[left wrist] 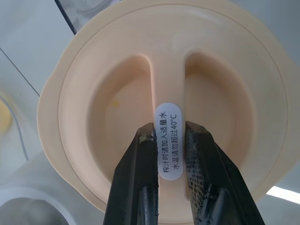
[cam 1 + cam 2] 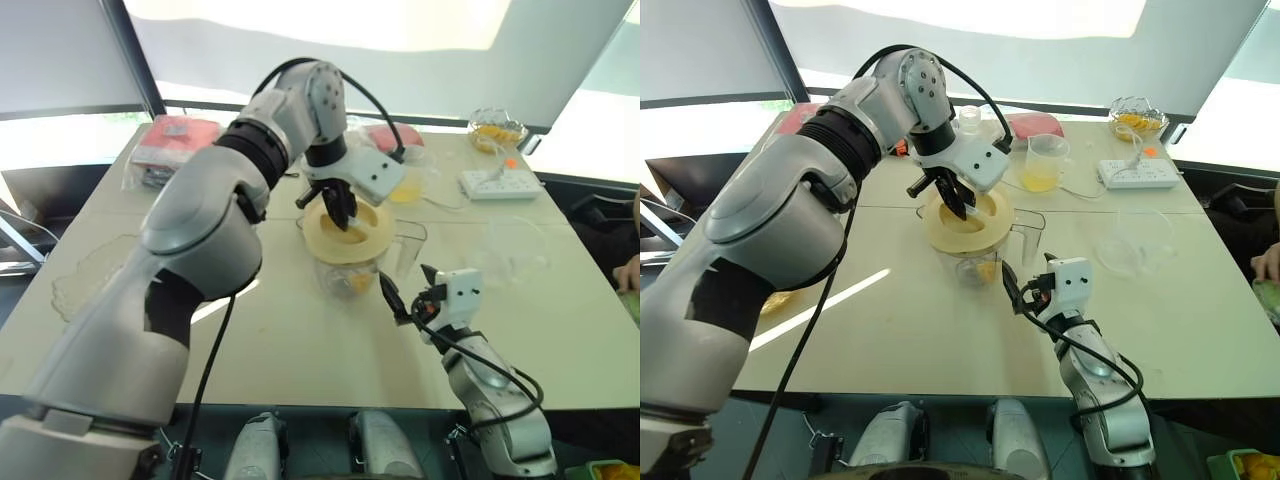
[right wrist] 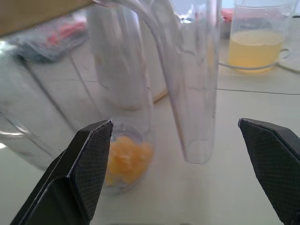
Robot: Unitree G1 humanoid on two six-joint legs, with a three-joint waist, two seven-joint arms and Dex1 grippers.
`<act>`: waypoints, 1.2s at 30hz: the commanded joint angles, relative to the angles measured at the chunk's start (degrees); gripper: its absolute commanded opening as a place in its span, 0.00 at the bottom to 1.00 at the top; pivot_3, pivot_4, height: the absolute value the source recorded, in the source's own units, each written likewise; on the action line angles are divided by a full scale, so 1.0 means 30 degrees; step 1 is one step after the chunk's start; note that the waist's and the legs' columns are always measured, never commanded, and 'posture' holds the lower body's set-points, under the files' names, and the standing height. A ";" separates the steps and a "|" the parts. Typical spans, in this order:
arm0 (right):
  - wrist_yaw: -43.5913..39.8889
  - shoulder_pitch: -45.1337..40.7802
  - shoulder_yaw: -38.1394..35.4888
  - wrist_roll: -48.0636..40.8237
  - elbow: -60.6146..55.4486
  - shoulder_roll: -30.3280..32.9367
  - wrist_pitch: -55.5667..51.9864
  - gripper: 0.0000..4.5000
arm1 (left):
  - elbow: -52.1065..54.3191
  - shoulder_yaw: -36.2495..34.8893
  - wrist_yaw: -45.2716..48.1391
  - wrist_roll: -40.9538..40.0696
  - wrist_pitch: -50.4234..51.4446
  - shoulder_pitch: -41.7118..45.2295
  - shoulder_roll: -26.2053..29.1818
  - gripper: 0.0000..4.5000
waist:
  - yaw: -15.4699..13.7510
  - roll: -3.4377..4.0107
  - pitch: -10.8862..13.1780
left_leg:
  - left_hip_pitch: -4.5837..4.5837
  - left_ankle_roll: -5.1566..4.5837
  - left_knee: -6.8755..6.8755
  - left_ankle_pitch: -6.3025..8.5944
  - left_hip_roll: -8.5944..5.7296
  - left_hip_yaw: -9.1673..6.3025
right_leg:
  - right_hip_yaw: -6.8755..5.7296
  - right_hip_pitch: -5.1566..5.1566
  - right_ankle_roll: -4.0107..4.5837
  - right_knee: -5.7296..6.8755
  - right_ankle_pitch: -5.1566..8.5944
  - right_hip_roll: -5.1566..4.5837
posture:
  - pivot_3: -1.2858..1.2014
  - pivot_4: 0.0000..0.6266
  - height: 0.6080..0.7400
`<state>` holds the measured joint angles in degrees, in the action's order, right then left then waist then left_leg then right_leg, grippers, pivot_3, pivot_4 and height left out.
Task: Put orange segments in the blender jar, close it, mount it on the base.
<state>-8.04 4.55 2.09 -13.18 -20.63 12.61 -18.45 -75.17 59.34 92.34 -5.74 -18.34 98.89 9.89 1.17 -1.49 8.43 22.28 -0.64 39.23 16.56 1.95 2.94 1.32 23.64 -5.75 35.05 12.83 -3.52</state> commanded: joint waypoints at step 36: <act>0.2725 -0.0941 -0.0443 0.2793 -0.0459 -0.2917 0.0400 0.22 | 0.2310 -0.2305 0.0052 0.3207 0.9105 -0.4213 -0.0399 0.05 | -0.0064 0.0158 -0.0310 | 0.0028 -0.0260 -0.0079 0.0162 -0.0007 -0.0090 | -0.0066 -0.0013 0.0037 -0.0238 0.0041 -0.0047 | 0.52 0.24 1.00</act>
<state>0.03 1.60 1.24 -4.67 -17.90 4.10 -17.83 -65.55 48.34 92.09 -1.50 4.72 93.74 9.80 0.98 -1.01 7.50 22.37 -1.62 38.99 17.16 1.92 2.68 1.11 23.57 -5.66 34.26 12.98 -3.66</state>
